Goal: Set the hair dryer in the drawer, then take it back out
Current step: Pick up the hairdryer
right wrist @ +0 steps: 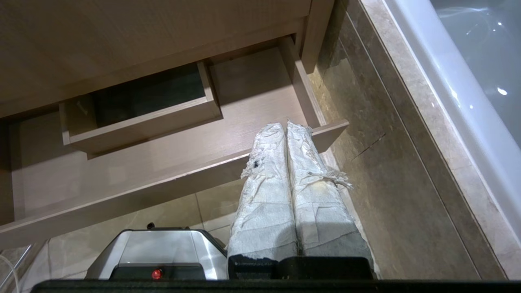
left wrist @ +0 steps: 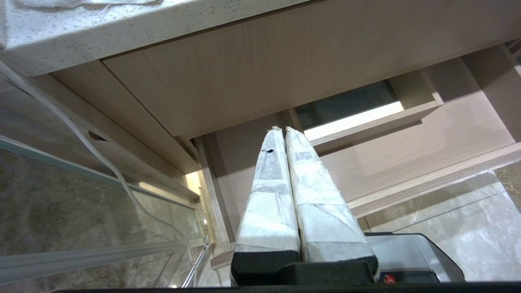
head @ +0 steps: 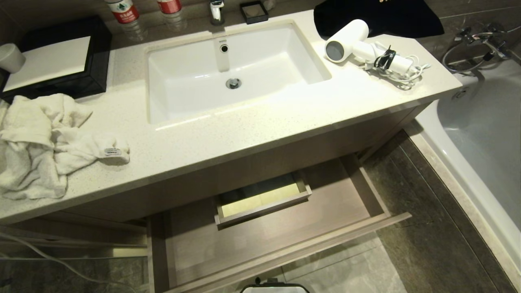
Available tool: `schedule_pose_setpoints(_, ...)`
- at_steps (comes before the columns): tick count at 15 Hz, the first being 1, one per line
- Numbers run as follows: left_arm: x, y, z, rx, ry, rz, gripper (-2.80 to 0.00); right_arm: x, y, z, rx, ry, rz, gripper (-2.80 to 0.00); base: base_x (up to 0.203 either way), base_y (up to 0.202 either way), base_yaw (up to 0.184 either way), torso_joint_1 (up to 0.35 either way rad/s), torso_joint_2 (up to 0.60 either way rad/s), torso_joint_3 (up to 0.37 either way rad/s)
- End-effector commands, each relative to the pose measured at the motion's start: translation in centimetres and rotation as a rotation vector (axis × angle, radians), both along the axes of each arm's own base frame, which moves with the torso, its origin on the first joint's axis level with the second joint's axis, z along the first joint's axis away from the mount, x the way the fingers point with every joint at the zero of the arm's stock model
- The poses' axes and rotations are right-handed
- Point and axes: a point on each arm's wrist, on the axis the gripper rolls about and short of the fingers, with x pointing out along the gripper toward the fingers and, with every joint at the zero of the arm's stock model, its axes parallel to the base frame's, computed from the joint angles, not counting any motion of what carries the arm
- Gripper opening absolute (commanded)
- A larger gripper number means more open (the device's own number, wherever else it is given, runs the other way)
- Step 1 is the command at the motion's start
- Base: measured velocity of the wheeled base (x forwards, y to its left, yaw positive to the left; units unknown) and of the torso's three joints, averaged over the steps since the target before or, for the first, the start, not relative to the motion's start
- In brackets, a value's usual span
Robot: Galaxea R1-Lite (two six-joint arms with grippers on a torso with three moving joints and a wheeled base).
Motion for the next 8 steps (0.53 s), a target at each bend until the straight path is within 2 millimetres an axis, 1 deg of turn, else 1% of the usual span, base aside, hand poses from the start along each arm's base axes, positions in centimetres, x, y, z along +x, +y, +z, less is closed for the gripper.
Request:
schedule_pose_setpoints(1,-0.01,0.0,0.0,0.0,-0.001,0.0,-2.8,0.01,-0.01,0.0,0.002,0.001,-0.001,-2.8,0.0,0.0,0.0,0.0,0.0,0.0)
schedule_pose_setpoints(5,0.0,0.0,-0.01,0.0,-0.001,0.0,-2.8,0.01,-0.01,0.0,0.01,0.001,-0.001,-2.8,0.0,0.0,0.0,0.0,0.0,0.0)
schedule_pose_setpoints(8,-0.01,0.0,-0.02,0.0,-0.001,0.0,-2.8,0.01,-0.01,0.0,0.011,0.001,-0.001,-2.8,0.0,0.0,0.0,0.139,-0.29,-0.15)
